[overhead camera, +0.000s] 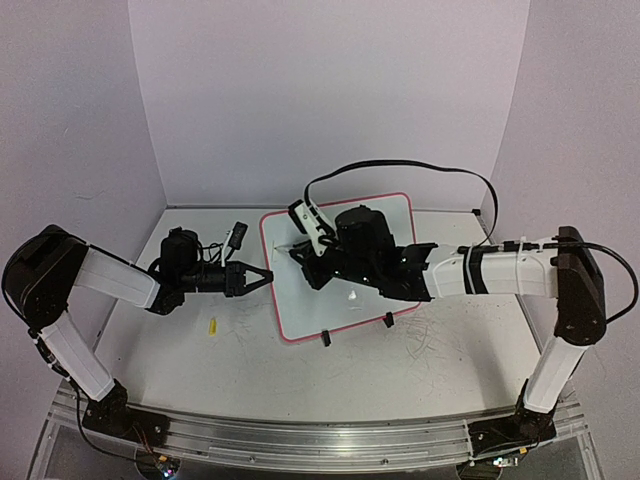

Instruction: Write a sentence on the whiteboard

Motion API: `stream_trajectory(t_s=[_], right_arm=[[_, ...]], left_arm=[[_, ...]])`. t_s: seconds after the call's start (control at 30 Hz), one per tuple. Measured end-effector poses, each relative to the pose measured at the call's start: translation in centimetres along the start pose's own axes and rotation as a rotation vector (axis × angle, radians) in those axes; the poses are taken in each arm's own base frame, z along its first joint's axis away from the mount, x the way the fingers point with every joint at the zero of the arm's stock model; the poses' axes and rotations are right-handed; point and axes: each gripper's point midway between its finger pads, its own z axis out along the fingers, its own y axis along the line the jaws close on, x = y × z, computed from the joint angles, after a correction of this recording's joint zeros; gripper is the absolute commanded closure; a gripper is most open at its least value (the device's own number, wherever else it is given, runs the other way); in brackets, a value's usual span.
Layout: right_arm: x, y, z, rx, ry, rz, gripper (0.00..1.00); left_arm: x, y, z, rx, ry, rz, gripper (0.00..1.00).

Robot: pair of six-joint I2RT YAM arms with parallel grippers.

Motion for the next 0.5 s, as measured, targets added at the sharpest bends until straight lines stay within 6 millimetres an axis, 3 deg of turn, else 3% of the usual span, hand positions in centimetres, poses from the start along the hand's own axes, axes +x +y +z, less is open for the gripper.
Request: stream_trajectory(t_s=[0.5], right_arm=[[-0.1,-1.5,-0.8,0.040,-0.003,0.016,1.00]], left_arm=[[0.0,0.0,0.0,0.000,0.000,0.002,1.00]])
